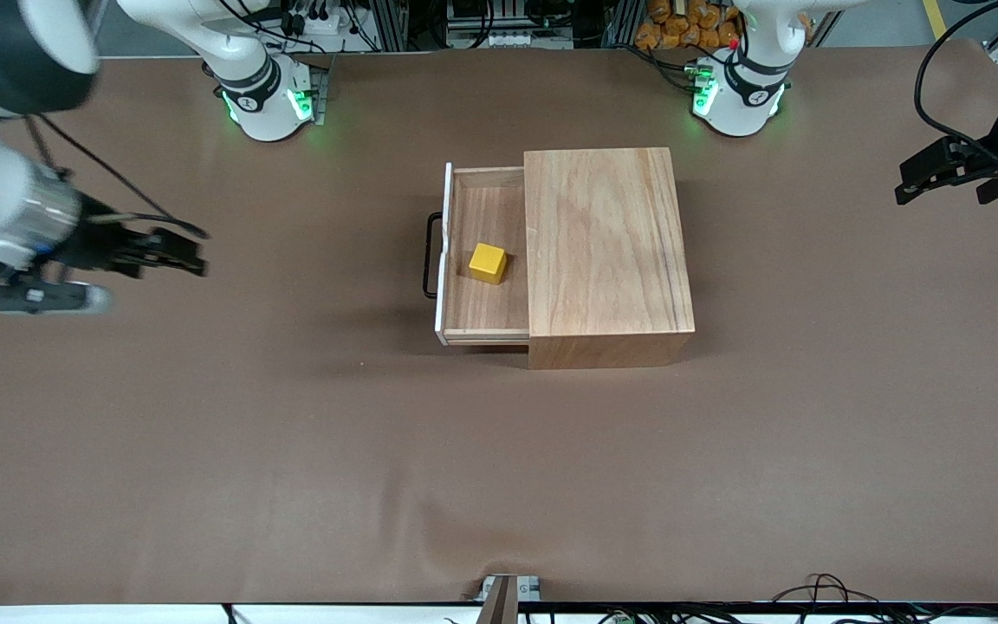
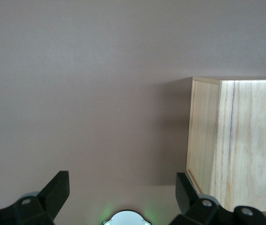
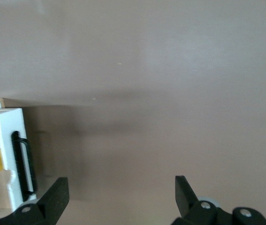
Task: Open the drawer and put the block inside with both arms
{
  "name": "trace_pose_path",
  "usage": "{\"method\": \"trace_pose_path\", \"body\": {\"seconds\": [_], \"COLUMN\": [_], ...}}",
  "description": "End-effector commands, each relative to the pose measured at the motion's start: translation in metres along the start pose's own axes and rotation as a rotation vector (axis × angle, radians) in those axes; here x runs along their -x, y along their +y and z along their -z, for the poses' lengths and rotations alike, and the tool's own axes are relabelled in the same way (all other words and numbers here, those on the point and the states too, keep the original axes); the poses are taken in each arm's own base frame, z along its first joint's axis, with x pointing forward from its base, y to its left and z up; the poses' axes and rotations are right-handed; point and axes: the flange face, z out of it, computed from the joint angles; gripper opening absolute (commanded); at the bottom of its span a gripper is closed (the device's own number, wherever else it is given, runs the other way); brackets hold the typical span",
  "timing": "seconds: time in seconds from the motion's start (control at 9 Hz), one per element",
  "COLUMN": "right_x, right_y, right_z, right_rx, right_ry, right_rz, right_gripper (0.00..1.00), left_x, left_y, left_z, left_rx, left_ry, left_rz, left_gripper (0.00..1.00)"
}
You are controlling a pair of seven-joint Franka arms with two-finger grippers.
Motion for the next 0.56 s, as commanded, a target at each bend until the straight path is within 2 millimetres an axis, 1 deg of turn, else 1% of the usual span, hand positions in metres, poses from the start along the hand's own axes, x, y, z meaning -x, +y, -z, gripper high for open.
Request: {"method": "trace_pose_path", "body": {"seconds": [0.0, 0.22, 0.33, 0.44], "right_x": [0.038, 0.057, 0.063, 0.065], "right_y": [0.037, 0.066, 0.078, 0.085], "right_z": [0.039, 0.062, 0.067, 0.070], "right_rx": [0.087, 0.098, 0.098, 0.096], "right_ry": [0.031, 0.043, 0.039, 0.036], "right_rz": [0.021, 0.061, 0.084, 0.081], "right_gripper": [1.00, 1.00, 1.00, 1.00], "left_x": [0.001, 0.002, 0.001, 0.001], "left_y": [0.004, 0.013, 0.012, 0.011], "left_z": [0.006, 0.004, 0.004, 0.005], "left_rx": [-0.003, -0.004, -0.004, -0.004], "left_ry": [0.014, 0.011, 0.011, 0.013], "left_rz": [-0.029, -0.044, -0.043, -0.043], "left_gripper": [1.00, 1.00, 1.00, 1.00]}}
